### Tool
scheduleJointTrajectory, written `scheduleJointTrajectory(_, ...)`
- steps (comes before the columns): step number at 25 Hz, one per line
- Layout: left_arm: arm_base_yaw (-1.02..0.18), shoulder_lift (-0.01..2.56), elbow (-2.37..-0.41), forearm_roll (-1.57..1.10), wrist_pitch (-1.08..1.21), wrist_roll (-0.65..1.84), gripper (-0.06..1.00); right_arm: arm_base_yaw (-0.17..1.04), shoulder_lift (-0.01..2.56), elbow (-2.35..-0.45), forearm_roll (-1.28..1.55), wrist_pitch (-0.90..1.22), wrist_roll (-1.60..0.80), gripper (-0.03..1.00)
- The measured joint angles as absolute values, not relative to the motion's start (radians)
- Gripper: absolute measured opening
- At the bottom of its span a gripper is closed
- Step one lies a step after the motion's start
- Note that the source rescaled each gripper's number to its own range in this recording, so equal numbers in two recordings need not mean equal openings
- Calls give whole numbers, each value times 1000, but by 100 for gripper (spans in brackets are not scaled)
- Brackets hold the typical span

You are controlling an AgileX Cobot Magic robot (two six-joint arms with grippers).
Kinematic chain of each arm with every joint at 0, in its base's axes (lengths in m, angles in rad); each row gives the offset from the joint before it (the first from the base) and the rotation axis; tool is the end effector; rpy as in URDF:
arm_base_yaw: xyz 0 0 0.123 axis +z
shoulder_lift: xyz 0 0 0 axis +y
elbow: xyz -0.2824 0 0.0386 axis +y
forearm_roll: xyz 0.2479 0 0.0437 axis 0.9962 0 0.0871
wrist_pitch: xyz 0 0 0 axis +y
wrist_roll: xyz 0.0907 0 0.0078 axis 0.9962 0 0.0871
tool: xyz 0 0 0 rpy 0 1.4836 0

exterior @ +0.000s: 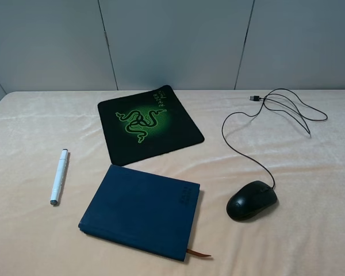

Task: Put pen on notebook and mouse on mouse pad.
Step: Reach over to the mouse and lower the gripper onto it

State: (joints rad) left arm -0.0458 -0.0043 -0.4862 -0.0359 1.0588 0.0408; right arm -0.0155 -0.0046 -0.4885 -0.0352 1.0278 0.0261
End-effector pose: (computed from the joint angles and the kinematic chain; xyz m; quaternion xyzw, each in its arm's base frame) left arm -0.0040 -0.0027 0.2735 0.0376 0.8542 -0.0192 0.5182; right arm -0.0029 -0.0027 0.2767 0.0179 0.8461 -0.0148 0.5326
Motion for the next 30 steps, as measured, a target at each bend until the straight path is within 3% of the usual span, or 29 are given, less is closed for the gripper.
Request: scheduleJointTrajectory(30, -46, -4, -486, -36, 1059, 41, 100, -15, -5, -489, -35, 1028, 26, 100)
